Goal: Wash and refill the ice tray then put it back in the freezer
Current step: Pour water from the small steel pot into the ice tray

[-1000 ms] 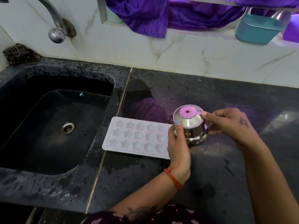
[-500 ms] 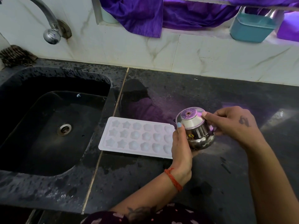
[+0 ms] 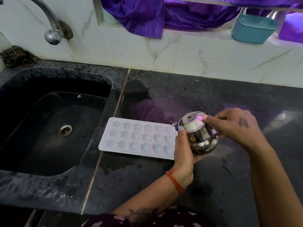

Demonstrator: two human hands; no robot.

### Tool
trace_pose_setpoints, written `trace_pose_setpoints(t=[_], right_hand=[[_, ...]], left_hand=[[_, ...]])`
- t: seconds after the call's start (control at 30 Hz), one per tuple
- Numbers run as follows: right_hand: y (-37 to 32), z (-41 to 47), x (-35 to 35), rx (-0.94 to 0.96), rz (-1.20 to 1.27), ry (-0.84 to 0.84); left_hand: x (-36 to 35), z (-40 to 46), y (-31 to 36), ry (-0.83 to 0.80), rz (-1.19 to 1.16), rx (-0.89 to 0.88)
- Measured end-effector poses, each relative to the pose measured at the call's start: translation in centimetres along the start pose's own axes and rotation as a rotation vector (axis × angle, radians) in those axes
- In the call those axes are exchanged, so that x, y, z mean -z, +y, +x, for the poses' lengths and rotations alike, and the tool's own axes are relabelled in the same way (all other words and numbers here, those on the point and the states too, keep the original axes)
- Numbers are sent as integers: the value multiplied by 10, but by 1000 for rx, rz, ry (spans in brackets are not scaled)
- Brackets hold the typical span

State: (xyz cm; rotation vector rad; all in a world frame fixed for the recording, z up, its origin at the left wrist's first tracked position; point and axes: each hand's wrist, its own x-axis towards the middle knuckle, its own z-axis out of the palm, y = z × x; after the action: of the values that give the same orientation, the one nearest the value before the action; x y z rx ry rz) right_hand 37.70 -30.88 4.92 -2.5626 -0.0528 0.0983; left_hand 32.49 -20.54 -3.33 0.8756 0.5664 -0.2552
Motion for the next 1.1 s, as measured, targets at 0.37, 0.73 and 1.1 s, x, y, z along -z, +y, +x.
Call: trace_pose_setpoints(t=[0.37,0.73,1.1], right_hand=[[9,2,-1,-10,26,-6],[15,5,-1,-121,336,-41],[-12,6,-20,-74,440,-96]], left_hand=[[-2,-1,0,9,27,-28],[-5,-8,5,39,44,-121],[19,-18,23,123,18,-228]])
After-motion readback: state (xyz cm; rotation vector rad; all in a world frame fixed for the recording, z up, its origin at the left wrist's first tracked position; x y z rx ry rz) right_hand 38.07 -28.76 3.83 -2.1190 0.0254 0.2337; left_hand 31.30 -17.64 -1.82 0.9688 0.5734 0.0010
